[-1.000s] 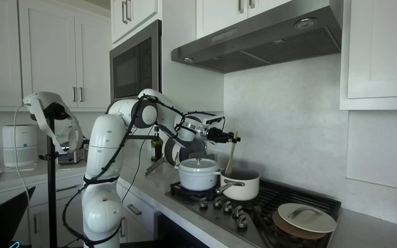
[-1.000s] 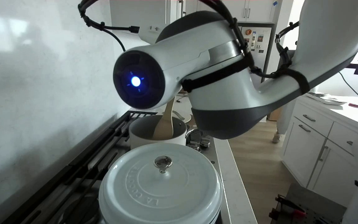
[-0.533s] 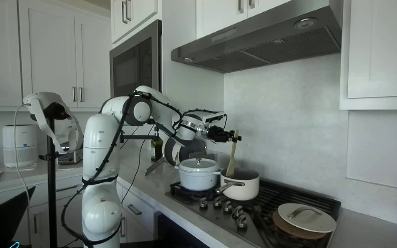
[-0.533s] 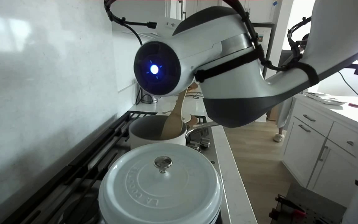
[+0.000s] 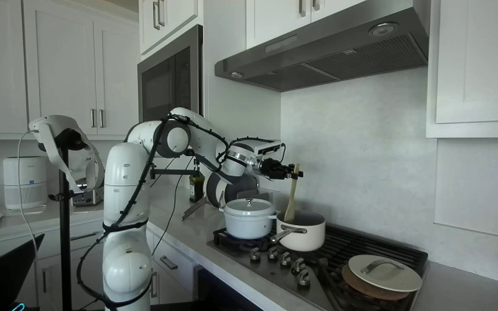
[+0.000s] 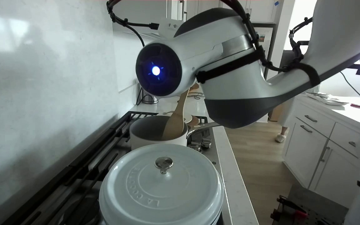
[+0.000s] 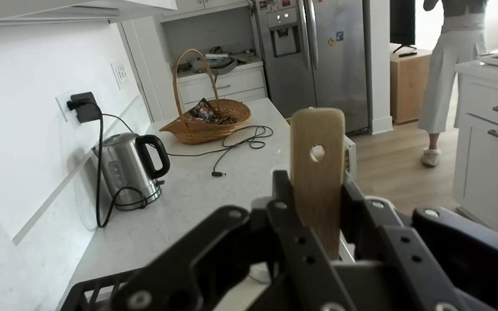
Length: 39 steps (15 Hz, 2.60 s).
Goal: Use the wooden spoon to mix inside the pot
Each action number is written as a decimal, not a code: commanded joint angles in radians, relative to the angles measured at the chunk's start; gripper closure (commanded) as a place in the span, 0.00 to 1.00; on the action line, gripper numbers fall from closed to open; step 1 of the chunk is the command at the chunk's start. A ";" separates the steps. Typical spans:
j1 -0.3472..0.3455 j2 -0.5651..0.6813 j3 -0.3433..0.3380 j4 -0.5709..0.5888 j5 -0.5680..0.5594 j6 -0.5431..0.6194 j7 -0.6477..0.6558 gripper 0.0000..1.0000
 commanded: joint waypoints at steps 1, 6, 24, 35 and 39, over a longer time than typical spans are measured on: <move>-0.006 0.002 0.008 0.002 0.000 -0.002 0.000 0.72; -0.006 0.002 0.008 0.002 0.000 -0.002 0.000 0.72; -0.032 0.003 -0.010 0.159 0.008 -0.007 -0.057 0.93; -0.110 0.020 -0.076 0.441 0.286 -0.017 -0.177 0.93; -0.136 0.018 -0.098 0.531 0.498 -0.038 -0.202 0.93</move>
